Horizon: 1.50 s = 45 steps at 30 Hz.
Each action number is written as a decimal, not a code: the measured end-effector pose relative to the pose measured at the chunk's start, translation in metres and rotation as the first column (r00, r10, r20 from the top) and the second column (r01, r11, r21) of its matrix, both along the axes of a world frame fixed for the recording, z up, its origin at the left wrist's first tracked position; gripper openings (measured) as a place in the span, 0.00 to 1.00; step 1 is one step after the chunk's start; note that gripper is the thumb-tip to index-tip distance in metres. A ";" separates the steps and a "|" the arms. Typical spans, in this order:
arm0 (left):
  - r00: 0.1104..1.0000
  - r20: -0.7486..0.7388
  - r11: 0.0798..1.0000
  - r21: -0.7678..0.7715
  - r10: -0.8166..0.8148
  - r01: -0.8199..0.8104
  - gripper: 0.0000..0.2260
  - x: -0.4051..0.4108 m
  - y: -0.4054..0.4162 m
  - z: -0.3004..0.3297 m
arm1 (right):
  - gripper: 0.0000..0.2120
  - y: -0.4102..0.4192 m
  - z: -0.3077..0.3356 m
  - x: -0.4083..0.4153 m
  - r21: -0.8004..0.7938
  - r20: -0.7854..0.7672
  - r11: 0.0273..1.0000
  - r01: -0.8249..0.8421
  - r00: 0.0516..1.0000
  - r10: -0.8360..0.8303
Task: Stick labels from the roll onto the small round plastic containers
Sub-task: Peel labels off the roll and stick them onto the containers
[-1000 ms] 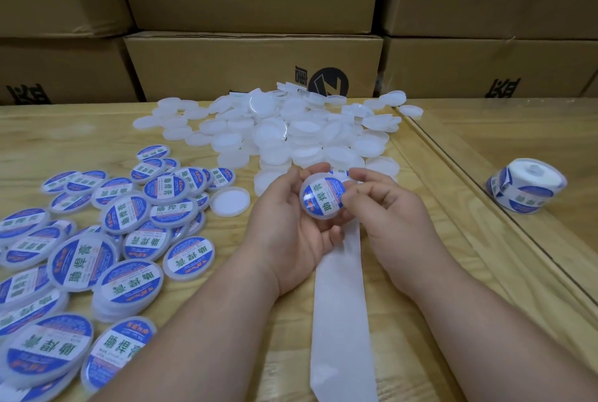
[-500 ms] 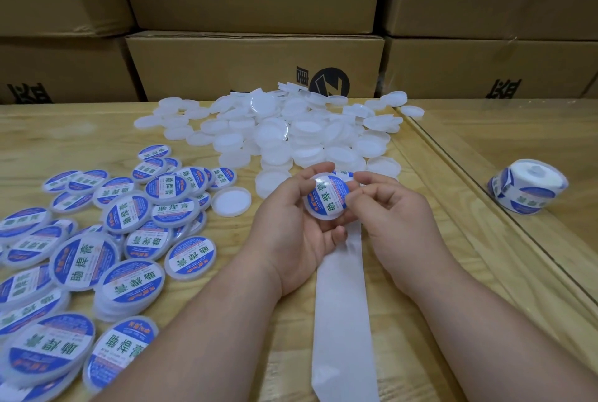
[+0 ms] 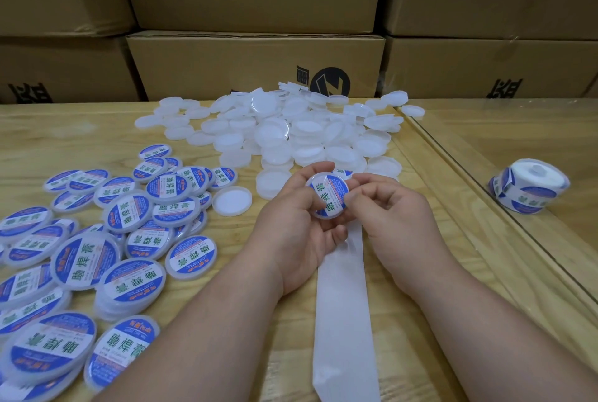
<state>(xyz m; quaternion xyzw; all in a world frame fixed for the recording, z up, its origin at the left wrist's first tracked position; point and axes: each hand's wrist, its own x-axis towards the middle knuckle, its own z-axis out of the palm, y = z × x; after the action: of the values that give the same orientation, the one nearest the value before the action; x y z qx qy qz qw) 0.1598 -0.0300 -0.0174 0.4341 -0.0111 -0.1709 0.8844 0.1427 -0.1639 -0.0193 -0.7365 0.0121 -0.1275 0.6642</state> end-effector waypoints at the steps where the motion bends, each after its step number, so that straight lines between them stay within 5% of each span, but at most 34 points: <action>1: 1.000 0.001 1.000 0.004 0.002 -0.002 0.25 0.000 0.000 0.000 | 0.09 0.000 0.000 -0.001 0.001 0.004 1.000 0.004 1.000 -0.004; 6: 0.999 0.030 1.000 0.011 0.022 -0.022 0.26 -0.002 0.000 -0.001 | 0.06 0.002 -0.001 -0.004 0.056 0.037 0.998 -0.007 0.999 0.005; 10: 0.994 0.036 0.995 0.010 0.101 -0.102 0.18 -0.004 0.001 0.002 | 0.02 -0.001 0.000 -0.002 0.118 0.049 0.989 0.091 0.994 -0.098; 16: 0.985 0.027 0.985 0.020 0.173 -0.173 0.06 -0.007 0.003 0.008 | 0.13 -0.001 -0.001 -0.002 -0.006 0.054 0.992 0.123 0.991 -0.122; 22: 0.980 0.011 0.979 0.042 0.201 -0.201 0.06 -0.005 0.003 0.005 | 0.14 0.000 -0.001 -0.003 -0.057 0.092 0.986 0.155 0.984 -0.149; 25: 0.981 -0.004 0.981 0.019 0.194 -0.194 0.16 -0.003 0.001 0.003 | 0.15 0.000 0.000 -0.003 -0.081 0.153 0.982 0.170 0.976 -0.156; 30: 0.977 -0.004 0.977 0.000 0.213 -0.213 0.23 -0.002 0.001 0.004 | 0.14 0.006 -0.001 -0.009 -0.096 0.139 0.993 -0.069 0.987 0.082; 34: 0.964 -0.063 0.963 -0.062 0.260 -0.264 0.10 0.002 0.005 0.004 | 0.11 0.009 -0.003 -0.011 -0.168 0.065 0.975 -0.144 0.986 0.157; 39: 0.938 -0.196 0.899 -0.284 0.286 -0.333 0.10 0.007 0.023 0.010 | 0.10 0.009 -0.002 -0.012 -0.335 -0.032 0.930 -0.152 0.988 0.150; 45: 0.888 -0.174 0.760 -0.463 0.426 -0.456 0.12 0.018 0.060 0.018 | 0.12 0.009 -0.001 -0.012 -0.286 -0.044 0.950 -0.121 0.993 0.113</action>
<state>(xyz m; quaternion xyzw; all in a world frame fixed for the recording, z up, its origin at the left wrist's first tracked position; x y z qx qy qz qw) 0.1777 0.0297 0.0003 0.1800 0.0741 0.0377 0.9801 0.1306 -0.1554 -0.0202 -0.8266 -0.0410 -0.0782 0.5558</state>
